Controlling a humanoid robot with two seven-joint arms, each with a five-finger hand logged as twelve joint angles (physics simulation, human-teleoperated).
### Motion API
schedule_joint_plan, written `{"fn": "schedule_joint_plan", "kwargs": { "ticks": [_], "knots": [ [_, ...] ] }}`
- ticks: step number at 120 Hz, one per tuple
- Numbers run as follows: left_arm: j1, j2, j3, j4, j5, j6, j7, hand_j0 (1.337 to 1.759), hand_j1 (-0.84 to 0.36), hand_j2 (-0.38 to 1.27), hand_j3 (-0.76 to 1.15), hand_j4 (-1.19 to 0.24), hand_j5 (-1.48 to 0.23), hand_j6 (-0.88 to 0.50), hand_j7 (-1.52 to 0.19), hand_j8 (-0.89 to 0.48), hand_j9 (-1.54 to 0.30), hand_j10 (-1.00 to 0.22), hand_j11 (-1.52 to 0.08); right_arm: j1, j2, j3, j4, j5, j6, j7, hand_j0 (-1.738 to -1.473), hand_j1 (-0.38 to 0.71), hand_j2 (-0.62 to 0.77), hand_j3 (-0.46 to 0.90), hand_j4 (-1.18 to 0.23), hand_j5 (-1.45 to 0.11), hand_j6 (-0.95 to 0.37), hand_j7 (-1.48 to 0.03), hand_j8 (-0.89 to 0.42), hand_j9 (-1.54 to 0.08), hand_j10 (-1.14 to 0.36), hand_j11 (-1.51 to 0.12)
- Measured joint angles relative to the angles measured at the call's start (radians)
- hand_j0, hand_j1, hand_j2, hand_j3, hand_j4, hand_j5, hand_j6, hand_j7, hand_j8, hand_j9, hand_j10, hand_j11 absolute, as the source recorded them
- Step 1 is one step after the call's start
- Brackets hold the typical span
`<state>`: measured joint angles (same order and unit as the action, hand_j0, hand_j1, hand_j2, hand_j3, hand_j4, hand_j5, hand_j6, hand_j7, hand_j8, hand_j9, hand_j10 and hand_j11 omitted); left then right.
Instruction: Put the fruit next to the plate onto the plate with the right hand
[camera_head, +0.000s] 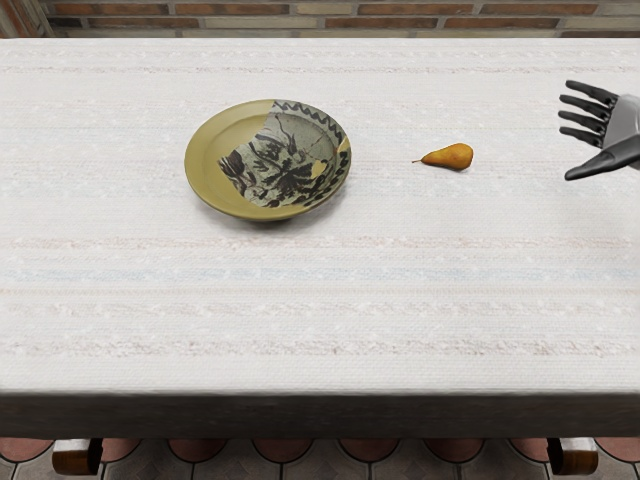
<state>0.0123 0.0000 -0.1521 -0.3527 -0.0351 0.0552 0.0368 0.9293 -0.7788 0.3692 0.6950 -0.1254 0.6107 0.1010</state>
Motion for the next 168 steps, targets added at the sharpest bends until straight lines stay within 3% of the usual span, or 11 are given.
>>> {"fn": "schedule_joint_plan", "kwargs": {
  "ticks": [32, 53, 87, 98, 108, 122, 143, 168],
  "knots": [
    [0.000, 0.000, 0.000, 0.000, 0.000, 0.000, 0.000, 1.658, 0.33, 0.00, 0.00, -0.02, -0.02, -0.02, -0.02, -0.02, -0.02, -0.02, -0.02, -0.026, -0.010, -0.001, -0.001, 0.006, 0.000, -0.001, -1.658, -0.35, 0.00, 0.00, 0.00, 0.00, 0.00, 0.00, 0.00, 0.00, 0.00, 0.00],
    [0.000, 0.000, 0.000, 0.000, 0.000, 0.000, 0.000, 1.658, 0.33, 0.00, 0.00, -0.02, -0.02, -0.02, -0.02, -0.02, -0.02, -0.02, -0.02, 0.014, 0.000, -0.003, 0.001, -0.002, 0.000, -0.003, -1.658, -0.35, 0.00, 0.00, 0.00, 0.00, 0.00, 0.00, 0.00, 0.00, 0.00, 0.00],
    [-0.002, 0.000, 0.000, 0.000, 0.000, 0.000, 0.000, 1.658, 0.33, 0.00, 0.00, -0.02, -0.02, -0.02, -0.02, -0.02, -0.02, -0.02, -0.02, 0.092, 0.170, -0.008, 0.001, -0.263, -0.009, -0.006, -1.658, -0.35, 0.00, 0.00, 0.00, 0.00, 0.00, 0.00, 0.00, 0.00, 0.00, 0.00],
    [-0.004, 0.000, 0.000, 0.000, 0.000, 0.000, 0.000, 1.658, 0.33, 0.00, 0.00, -0.02, -0.02, -0.02, -0.02, -0.02, -0.02, -0.02, -0.02, 0.120, 0.227, -0.018, 0.001, -0.359, -0.102, -0.007, -1.658, -0.35, 0.00, 0.00, 0.00, 0.00, 0.00, 0.00, 0.00, 0.00, 0.00, 0.00],
    [-0.005, 0.000, 0.000, 0.000, 0.000, 0.000, 0.000, 1.658, 0.33, 0.00, 0.00, -0.02, -0.02, -0.02, -0.02, -0.02, -0.02, -0.02, -0.02, 0.181, 0.285, -0.106, -0.007, -0.408, -0.214, -0.025, -1.658, -0.35, 0.00, 0.00, 0.00, 0.00, 0.00, 0.00, 0.00, 0.00, 0.00, 0.00],
    [-0.005, 0.000, 0.000, 0.000, 0.000, 0.000, 0.000, 1.658, 0.33, 0.00, 0.00, -0.02, -0.02, -0.02, -0.02, -0.02, -0.02, -0.02, -0.02, 0.240, 0.399, -0.228, -0.117, -0.436, -0.302, -0.057, -1.658, -0.35, 0.00, 0.00, 0.00, 0.00, 0.00, 0.00, 0.00, 0.00, 0.00, 0.00],
    [-0.005, 0.000, 0.000, 0.000, 0.000, 0.000, 0.000, 1.658, 0.33, 0.00, 0.00, -0.02, -0.02, -0.02, -0.02, -0.02, -0.02, -0.02, -0.02, 0.310, 0.594, -0.437, -0.336, -0.446, -0.426, -0.070, -1.658, -0.35, 0.00, 0.00, 0.00, 0.00, 0.00, 0.00, 0.00, 0.00, 0.00, 0.00],
    [-0.005, 0.000, 0.000, 0.000, 0.000, 0.000, 0.000, 1.658, 0.33, 0.00, 0.00, -0.02, -0.02, -0.02, -0.02, -0.02, -0.02, -0.02, -0.02, 0.302, 0.719, -0.543, -0.473, -0.444, -0.596, -0.074, -1.658, -0.35, 0.00, 0.00, 0.00, 0.00, 0.00, 0.00, 0.00, 0.00, 0.00, 0.00]
  ]
}}
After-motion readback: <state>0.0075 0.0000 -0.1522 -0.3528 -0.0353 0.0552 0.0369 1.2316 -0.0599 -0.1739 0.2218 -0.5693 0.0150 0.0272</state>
